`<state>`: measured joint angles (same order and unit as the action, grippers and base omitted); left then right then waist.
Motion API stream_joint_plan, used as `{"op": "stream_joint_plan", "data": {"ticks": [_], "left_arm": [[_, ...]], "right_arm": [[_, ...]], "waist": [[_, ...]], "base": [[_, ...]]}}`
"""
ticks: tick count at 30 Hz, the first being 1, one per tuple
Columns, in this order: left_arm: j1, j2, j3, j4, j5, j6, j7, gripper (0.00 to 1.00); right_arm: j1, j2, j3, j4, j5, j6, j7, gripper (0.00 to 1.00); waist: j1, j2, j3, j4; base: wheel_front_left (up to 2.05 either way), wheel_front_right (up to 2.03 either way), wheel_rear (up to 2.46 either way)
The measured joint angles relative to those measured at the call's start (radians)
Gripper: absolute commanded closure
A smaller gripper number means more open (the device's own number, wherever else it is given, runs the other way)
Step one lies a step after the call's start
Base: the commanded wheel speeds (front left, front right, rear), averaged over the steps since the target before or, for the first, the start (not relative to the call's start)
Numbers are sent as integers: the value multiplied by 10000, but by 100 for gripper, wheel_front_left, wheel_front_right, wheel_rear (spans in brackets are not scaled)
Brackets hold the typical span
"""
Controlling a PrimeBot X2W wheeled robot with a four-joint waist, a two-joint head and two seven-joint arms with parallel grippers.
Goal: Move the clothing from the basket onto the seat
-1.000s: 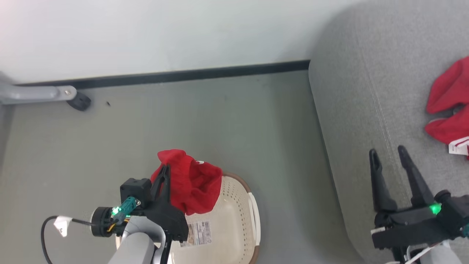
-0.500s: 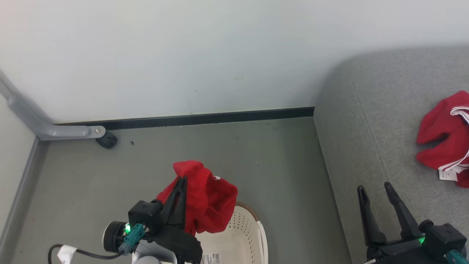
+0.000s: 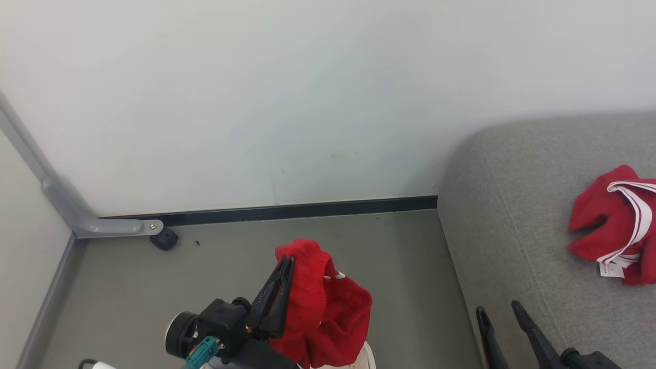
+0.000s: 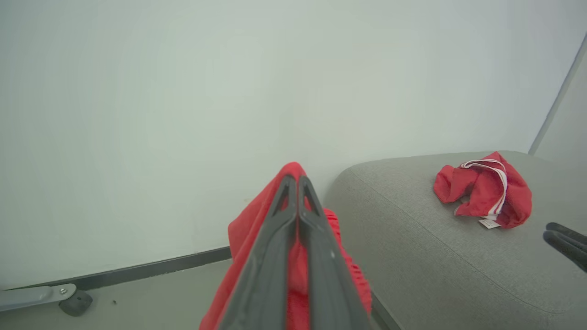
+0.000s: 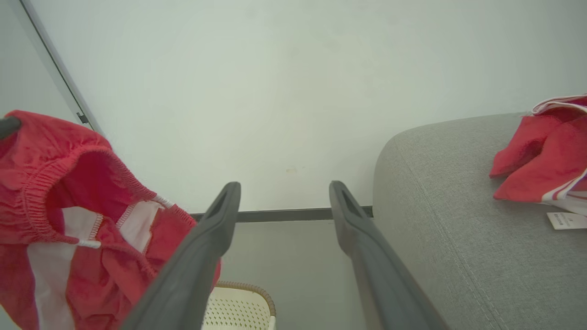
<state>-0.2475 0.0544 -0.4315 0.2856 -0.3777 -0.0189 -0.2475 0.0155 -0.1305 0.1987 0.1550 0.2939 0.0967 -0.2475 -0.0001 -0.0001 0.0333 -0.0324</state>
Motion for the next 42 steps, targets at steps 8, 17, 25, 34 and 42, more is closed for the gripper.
{"op": "stream_joint_plan", "data": {"ticks": [8, 17, 25, 34, 42], "left_arm": [[126, 15, -382, -627, 0, -174, 483, 100], [143, 17, -832, -1197, 0, -176, 1043, 100], [93, 2, -1302, -1392, -13, -198, 1536, 100], [54, 6, -1530, -1605, -88, -238, 1845, 100], [40, 8, -1599, -1791, -351, -153, 1948, 100]], "right_arm": [[217, 59, 460, -249, -77, 4, 94, 0], [244, 224, 1651, -621, -236, 125, 368, 0], [-202, 430, 3359, -533, -316, 267, 717, 0], [-1498, 500, 4470, 510, -119, 268, 1168, 0], [-2681, 552, 4963, 1476, 293, 268, 1231, 80]], "waist": [[0, 1, -317, -29], [2, 1, -395, 10], [1, 1, -391, 199], [1, 2, -358, 559], [1, 1, -315, 680]], "base": [[0, 0, 0], [0, 0, 0], [0, 0, 0], [0, 0, 0], [0, 0, 0]]}}
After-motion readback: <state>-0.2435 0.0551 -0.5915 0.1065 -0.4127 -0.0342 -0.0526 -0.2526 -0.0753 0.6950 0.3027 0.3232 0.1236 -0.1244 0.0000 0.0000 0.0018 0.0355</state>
